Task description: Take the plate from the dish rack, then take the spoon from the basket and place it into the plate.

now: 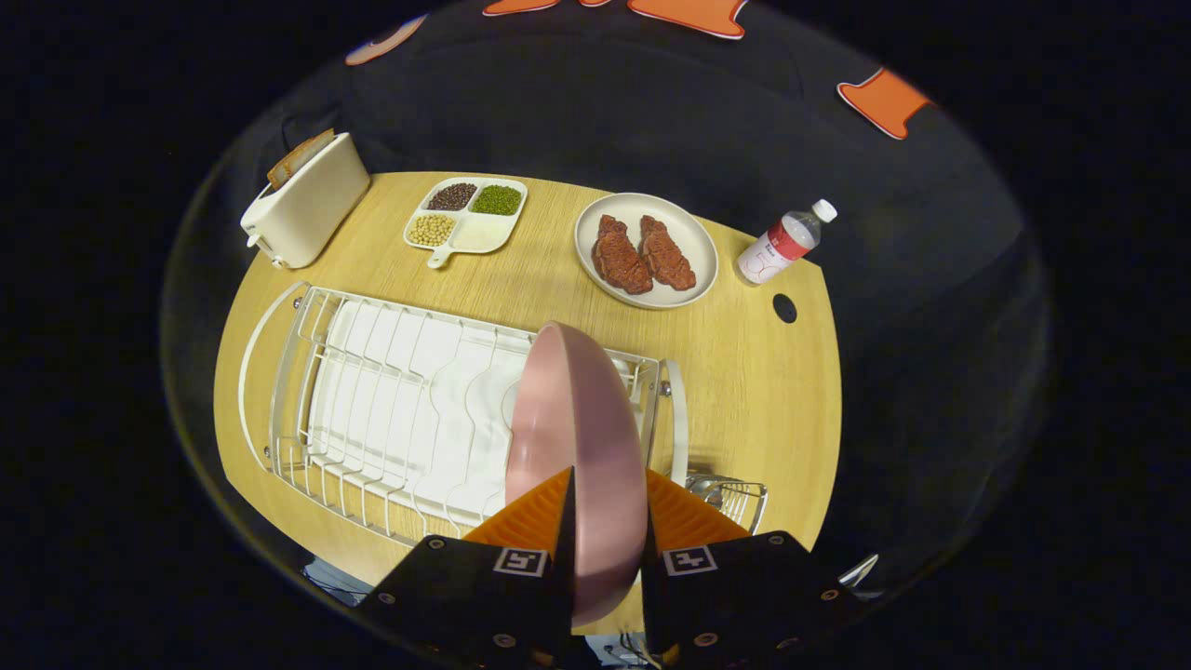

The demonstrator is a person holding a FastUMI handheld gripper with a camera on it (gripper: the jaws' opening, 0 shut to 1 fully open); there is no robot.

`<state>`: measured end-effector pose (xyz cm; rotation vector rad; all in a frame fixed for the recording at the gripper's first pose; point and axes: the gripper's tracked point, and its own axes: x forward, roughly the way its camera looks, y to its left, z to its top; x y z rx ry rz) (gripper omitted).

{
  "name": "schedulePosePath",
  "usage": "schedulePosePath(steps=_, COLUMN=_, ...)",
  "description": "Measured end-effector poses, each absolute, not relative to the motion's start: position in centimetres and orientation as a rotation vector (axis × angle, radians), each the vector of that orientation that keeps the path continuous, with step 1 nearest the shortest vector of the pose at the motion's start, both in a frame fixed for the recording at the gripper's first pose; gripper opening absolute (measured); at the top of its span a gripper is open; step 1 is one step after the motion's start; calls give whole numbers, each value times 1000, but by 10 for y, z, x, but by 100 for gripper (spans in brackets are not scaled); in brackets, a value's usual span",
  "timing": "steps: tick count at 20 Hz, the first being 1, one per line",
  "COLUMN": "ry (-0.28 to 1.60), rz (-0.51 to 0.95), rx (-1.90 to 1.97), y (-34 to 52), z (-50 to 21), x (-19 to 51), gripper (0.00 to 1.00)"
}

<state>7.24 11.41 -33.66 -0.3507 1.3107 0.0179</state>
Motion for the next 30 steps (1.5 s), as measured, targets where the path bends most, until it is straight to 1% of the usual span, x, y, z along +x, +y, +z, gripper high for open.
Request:
schedulePosePath(steps=3, ry=1296, rz=31, rx=-386, y=122, z=-324, x=77, gripper=28)
schedulePosePath(steps=7, ry=1283, rz=25, rx=-365, y=123, z=-311, x=77, gripper=28)
schedulePosePath(steps=13, ry=1263, rz=77, rx=-267, y=118, z=-282, x=55, gripper=28)
schedulePosePath(steps=19, ry=1224, rz=127, rx=-160, y=107, z=-258, x=16, gripper=28)
schedulePosePath(steps=30, ry=1357, rz=179, rx=68, y=101, z=-301, x=-101, gripper=28)
